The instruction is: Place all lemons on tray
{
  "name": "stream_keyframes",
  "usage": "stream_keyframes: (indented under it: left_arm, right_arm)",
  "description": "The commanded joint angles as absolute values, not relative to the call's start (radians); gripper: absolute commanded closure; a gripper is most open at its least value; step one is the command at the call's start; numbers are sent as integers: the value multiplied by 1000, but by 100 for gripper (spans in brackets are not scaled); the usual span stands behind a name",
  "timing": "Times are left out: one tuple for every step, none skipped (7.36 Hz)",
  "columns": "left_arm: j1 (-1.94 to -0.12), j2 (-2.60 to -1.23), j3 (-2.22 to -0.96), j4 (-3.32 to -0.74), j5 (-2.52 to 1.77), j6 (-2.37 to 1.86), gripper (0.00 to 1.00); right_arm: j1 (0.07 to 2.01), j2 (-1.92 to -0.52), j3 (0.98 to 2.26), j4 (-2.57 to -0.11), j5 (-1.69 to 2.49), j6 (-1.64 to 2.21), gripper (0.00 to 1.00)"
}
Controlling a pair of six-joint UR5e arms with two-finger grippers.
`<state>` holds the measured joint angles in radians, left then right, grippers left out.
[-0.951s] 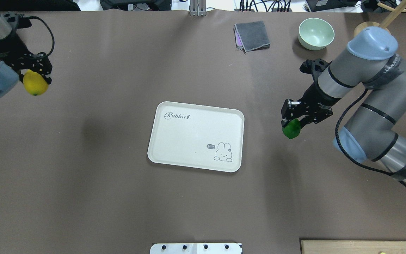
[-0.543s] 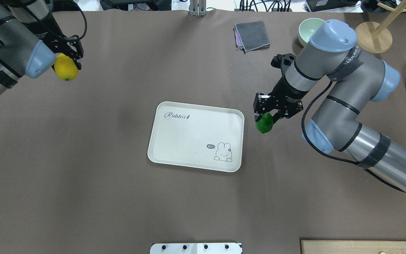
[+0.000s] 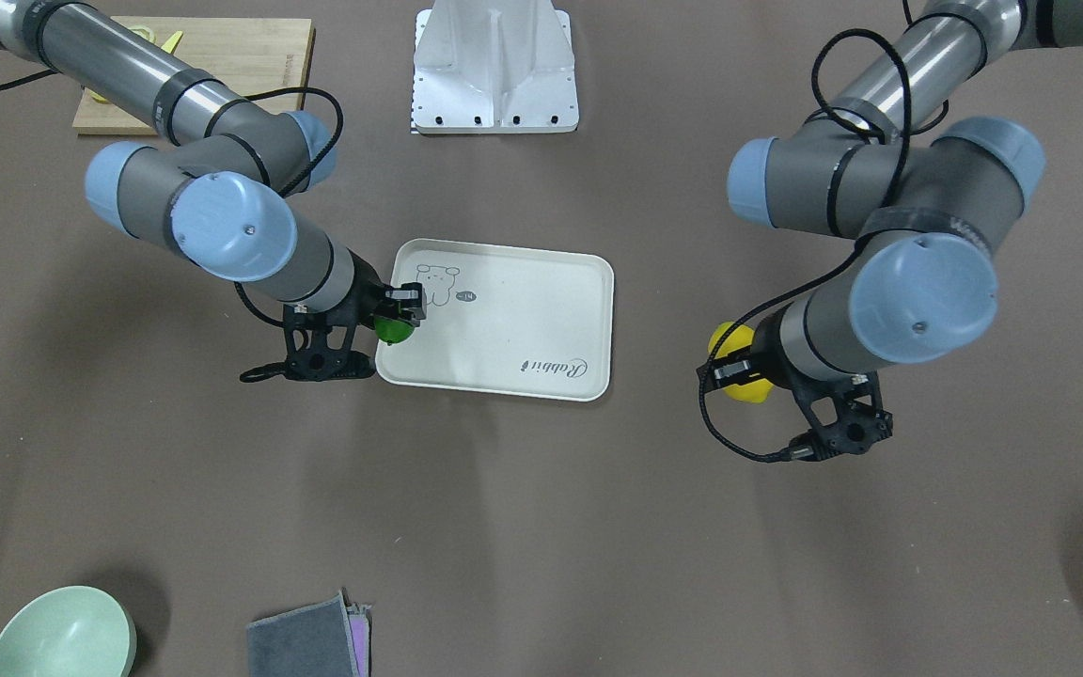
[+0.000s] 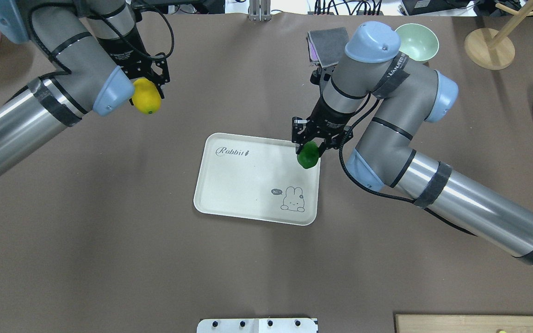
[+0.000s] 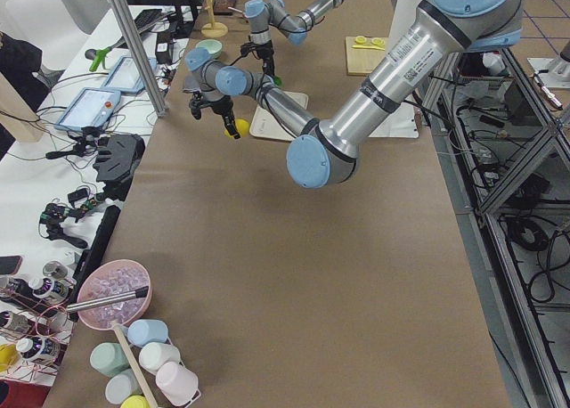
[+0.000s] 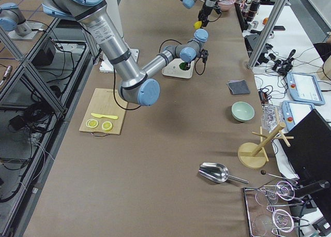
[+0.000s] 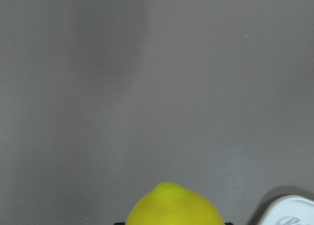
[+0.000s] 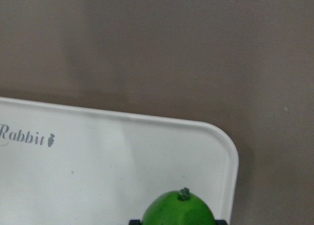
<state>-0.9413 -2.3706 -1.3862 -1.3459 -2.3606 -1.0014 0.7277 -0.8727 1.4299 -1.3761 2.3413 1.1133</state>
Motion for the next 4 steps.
stream_keyframes:
  left_arm:
    - [-869,-2410,-1402,-1403,-2312,-1173,100]
    - [-826,-2413,-1425,-1425,-2278,-1236,100]
    - [-789,-2413,-1452,-1428,-2248,-1241,100]
    - [-760,-2410,-1459,-1459,-2235,-1258,100]
  right_arm:
    - [687,-827,1378,-1371,2303,1114,69]
    - [683,-828,1378,-1371,2299,1112,28]
    - [681,-828,1378,-1371,2283,1112,0]
    - [690,-831,1384,-1371,2284,1112,0]
